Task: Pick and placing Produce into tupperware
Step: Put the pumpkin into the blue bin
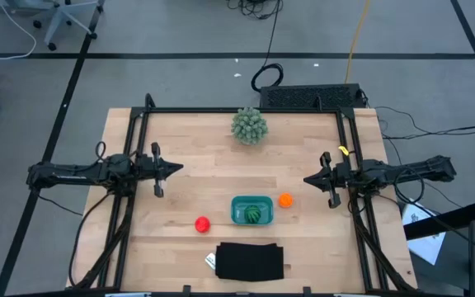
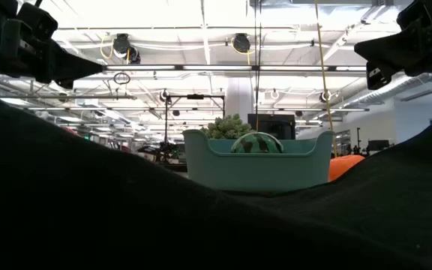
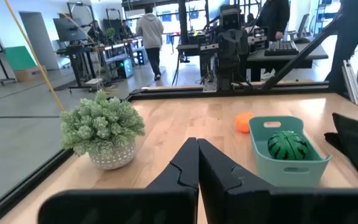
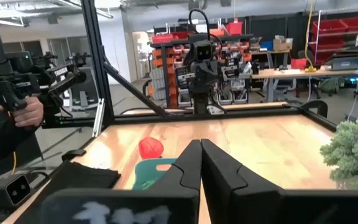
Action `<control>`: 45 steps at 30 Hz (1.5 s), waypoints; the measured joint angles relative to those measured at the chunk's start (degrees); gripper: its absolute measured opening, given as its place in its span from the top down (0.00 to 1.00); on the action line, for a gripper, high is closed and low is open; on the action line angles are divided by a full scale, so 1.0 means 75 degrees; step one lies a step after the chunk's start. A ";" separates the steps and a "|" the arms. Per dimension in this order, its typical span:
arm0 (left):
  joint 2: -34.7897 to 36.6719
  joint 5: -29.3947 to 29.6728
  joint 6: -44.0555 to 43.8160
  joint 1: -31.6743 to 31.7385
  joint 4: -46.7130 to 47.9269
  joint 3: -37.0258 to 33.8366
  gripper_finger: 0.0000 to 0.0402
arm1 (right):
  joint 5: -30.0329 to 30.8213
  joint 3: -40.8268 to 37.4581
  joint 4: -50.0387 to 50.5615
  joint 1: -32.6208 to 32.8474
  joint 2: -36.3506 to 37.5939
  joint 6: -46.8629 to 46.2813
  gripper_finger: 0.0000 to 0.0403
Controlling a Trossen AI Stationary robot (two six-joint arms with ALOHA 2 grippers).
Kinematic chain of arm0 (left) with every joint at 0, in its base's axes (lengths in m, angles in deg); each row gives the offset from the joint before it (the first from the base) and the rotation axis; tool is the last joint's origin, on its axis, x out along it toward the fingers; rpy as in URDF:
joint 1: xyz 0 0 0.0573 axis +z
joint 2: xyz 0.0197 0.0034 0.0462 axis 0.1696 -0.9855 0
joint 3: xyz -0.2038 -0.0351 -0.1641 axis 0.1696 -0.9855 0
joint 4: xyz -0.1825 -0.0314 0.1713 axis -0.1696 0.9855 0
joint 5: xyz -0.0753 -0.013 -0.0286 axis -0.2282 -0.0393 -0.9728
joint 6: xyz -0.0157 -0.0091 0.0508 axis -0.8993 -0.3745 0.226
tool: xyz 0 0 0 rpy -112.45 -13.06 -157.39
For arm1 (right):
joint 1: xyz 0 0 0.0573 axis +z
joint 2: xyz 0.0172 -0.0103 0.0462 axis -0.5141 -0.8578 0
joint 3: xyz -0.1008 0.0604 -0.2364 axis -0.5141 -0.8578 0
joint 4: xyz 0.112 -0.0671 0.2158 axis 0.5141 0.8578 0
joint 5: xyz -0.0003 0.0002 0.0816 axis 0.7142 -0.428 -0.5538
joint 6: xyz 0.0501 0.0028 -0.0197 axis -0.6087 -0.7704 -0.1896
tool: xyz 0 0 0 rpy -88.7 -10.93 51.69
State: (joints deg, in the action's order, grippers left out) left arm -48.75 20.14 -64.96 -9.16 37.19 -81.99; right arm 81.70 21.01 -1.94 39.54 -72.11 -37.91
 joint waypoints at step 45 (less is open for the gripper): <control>-0.0023 0.0051 -0.0117 0.0000 0.0013 -0.0034 0.99 | -0.0649 0.3527 0.0463 -0.1497 -0.4098 0.0326 1.00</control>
State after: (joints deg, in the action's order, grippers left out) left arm -48.93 20.52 -65.84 -9.16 37.29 -82.25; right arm 76.83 47.47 1.54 28.31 -102.84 -35.46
